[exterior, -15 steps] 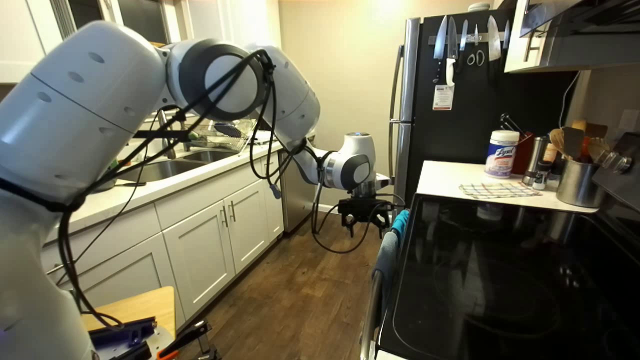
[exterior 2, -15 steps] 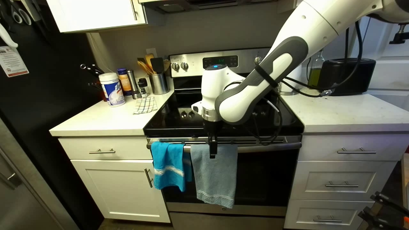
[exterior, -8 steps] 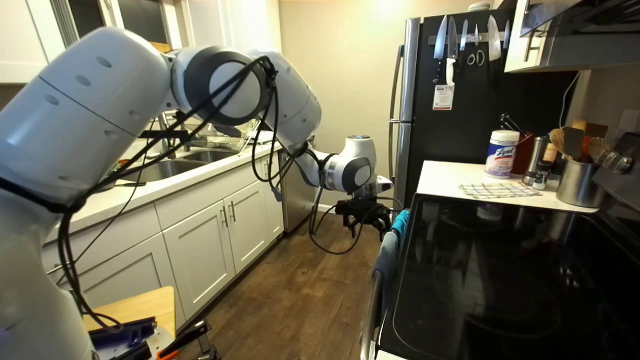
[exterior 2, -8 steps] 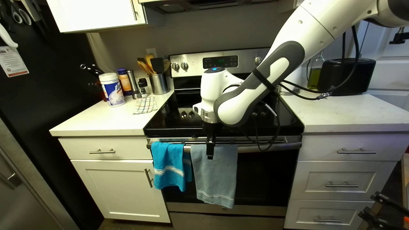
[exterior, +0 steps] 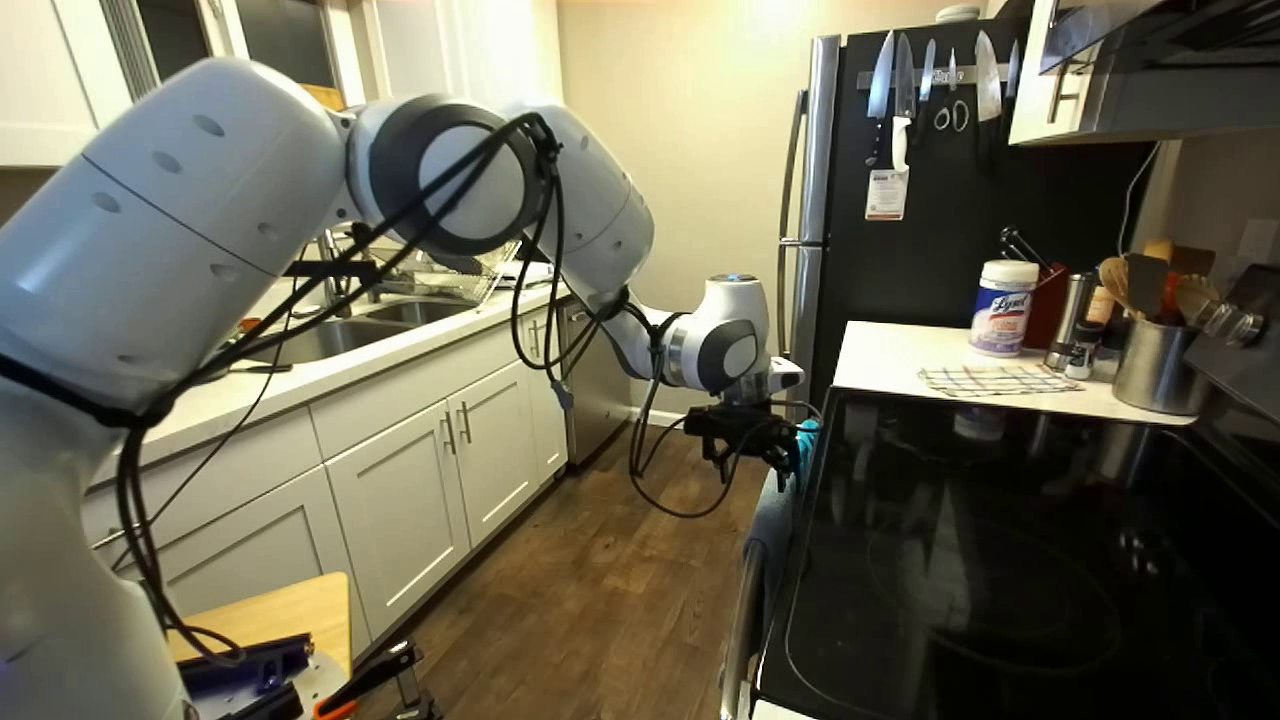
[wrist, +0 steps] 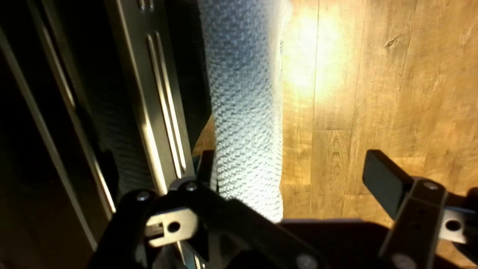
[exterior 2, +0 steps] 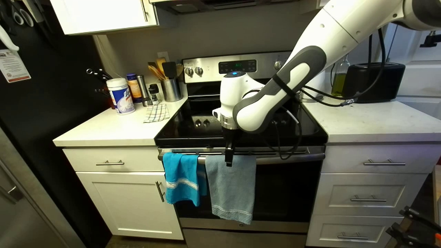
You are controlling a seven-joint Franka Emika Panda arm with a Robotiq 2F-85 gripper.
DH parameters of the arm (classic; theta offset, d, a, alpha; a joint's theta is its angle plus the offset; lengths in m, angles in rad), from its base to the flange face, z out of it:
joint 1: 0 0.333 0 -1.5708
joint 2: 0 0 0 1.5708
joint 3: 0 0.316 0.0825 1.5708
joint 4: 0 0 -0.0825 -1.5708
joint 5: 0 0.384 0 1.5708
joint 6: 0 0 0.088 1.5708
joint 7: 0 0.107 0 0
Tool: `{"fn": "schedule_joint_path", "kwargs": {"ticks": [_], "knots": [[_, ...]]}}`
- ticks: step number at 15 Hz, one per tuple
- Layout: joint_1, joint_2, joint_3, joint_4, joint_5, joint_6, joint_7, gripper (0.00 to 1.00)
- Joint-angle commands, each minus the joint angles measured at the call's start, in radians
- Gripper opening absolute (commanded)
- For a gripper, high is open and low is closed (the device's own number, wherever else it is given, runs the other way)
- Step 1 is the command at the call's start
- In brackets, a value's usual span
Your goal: Put the right towel on the stove
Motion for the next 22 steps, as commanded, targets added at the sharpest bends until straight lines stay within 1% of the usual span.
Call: {"fn": "schedule_joint_path", "kwargs": {"ticks": [1, 6, 9, 12, 15, 19, 20, 21, 22], "knots": [[-0.002, 0.059, 0.0, 0.079, 0.004, -0.004, -0.022, 1.0], [0.003, 0.13, 0.007, 0.177, 0.003, -0.019, -0.038, 1.0], [0.01, 0.144, 0.005, 0.201, 0.001, -0.025, -0.036, 1.0], [0.017, 0.136, -0.004, 0.193, -0.003, -0.021, -0.023, 1.0], [0.019, 0.109, -0.006, 0.153, -0.002, -0.017, -0.01, 1.0], [0.021, 0.107, -0.007, 0.144, -0.004, -0.019, -0.009, 1.0], [0.021, 0.108, -0.005, 0.142, -0.003, -0.015, -0.01, 0.75], [0.021, 0.108, -0.005, 0.143, -0.004, -0.016, -0.013, 0.74], [0.021, 0.109, -0.004, 0.144, -0.004, -0.016, -0.014, 0.68]]}}
